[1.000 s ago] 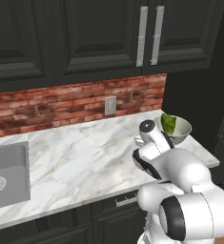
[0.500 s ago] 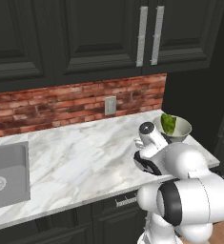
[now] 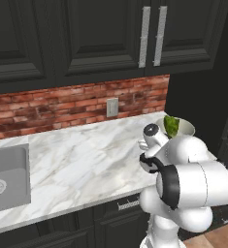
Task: Pick the cheese from the fridge and the cheese grater from the cabinet and place them next to the salad bowl.
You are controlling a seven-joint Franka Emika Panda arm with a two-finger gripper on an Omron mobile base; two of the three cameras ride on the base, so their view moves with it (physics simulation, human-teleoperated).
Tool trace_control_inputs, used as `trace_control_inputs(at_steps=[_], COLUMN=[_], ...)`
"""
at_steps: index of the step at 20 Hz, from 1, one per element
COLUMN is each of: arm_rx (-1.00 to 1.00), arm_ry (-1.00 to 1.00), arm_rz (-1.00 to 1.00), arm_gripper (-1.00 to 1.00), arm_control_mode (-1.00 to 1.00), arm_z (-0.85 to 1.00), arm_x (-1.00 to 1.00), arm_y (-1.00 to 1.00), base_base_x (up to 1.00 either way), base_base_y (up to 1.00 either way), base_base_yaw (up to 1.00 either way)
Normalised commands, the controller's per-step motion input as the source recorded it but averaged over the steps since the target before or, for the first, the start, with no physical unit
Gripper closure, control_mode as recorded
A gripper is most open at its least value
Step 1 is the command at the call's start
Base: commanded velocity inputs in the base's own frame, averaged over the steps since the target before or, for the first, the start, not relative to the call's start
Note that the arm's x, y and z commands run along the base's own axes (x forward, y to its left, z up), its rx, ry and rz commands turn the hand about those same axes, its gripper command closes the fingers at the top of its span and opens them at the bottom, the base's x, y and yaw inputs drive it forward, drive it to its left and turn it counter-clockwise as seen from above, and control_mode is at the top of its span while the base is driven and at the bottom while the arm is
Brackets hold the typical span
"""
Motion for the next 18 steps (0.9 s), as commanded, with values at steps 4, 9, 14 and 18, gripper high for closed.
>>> trace_control_inputs(at_steps=[4, 9, 14, 18], arm_rx=[0.0, 0.0, 0.0, 0.0], arm_ry=[0.0, 0.0, 0.0, 0.0], arm_rz=[0.0, 0.0, 0.0, 0.0], arm_gripper=[1.0, 1.0, 1.0, -1.0], arm_control_mode=[-1.0, -1.0, -1.0, -1.0], arm_z=[-0.05, -0.02, -0.06, -0.01], arm_x=[0.15, 0.0, 0.0, 0.0], arm_y=[-0.21, 0.0, 0.0, 0.0], base_base_x=[0.0, 0.0, 0.0, 0.0], base_base_y=[0.0, 0.0, 0.0, 0.0], base_base_yaw=[0.0, 0.0, 0.0, 0.0])
